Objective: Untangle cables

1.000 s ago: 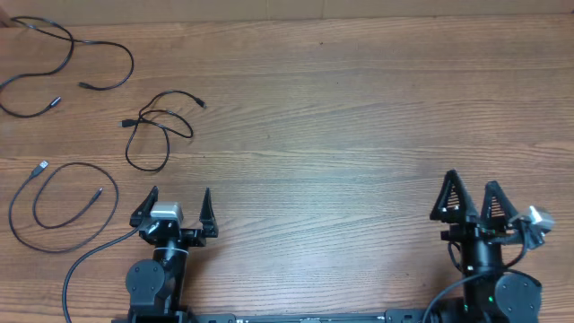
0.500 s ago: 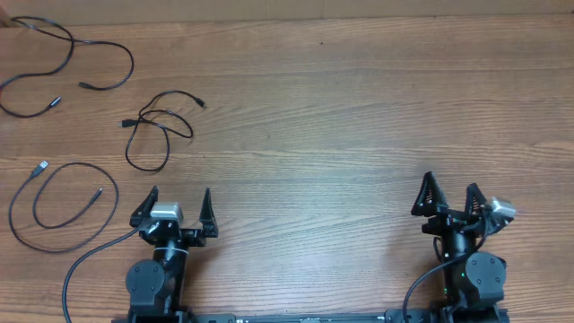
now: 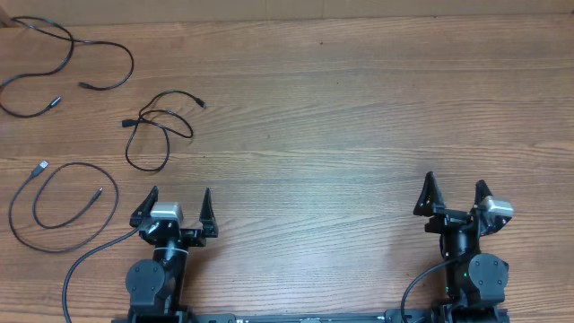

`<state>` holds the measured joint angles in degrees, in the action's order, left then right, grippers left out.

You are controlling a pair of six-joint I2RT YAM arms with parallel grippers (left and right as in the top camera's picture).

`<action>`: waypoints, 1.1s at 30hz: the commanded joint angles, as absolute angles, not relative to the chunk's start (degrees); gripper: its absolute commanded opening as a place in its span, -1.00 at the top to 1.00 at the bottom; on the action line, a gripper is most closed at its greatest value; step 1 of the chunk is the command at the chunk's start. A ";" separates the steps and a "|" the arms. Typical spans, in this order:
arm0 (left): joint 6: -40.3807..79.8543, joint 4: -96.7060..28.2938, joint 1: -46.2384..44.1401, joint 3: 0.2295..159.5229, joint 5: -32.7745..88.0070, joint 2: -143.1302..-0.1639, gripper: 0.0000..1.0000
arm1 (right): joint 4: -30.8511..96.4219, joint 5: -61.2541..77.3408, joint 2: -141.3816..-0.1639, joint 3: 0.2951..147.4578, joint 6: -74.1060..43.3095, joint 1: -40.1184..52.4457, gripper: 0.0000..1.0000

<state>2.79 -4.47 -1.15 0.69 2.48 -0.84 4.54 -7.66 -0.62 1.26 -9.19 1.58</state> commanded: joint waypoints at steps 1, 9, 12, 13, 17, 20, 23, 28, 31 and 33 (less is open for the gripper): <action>1.67 -4.36 -1.43 0.27 1.93 -0.25 -0.99 | 4.54 -4.29 -0.14 0.43 -3.70 0.91 -1.00; 1.67 -4.36 -1.43 0.27 1.93 -0.25 -0.99 | 4.82 -1.37 -0.14 0.43 1.63 0.56 -1.00; 1.67 -4.36 -1.43 0.27 1.93 -0.25 -0.99 | 4.82 -1.34 -0.14 0.43 2.02 0.58 -1.00; 1.67 -4.36 -1.43 0.27 1.93 -0.25 -0.99 | 4.82 -1.32 -0.14 0.43 2.02 0.58 -1.00; 1.67 -4.36 -1.43 0.27 1.93 -0.25 -0.99 | 4.84 -1.34 -0.14 0.43 2.04 0.58 -1.00; 1.67 -4.36 -1.43 0.27 1.93 -0.25 -0.99 | 4.84 -1.39 -0.14 0.43 2.02 0.56 -1.00; 1.67 -4.36 -1.43 0.27 1.93 -0.25 -0.99 | 4.82 -1.37 -0.14 0.43 1.78 0.62 -1.00; 1.67 -4.36 -1.43 0.27 1.93 -0.25 -0.99 | 4.80 -1.37 -0.14 0.43 1.80 0.62 -1.00; 1.67 -4.36 -1.43 0.27 1.93 -0.25 -0.99 | 4.80 -1.37 -0.14 0.43 1.78 0.62 -1.00; 1.67 -4.36 -1.43 0.27 1.93 -0.25 -0.99 | 4.80 -1.37 -0.14 0.43 1.78 0.62 -1.00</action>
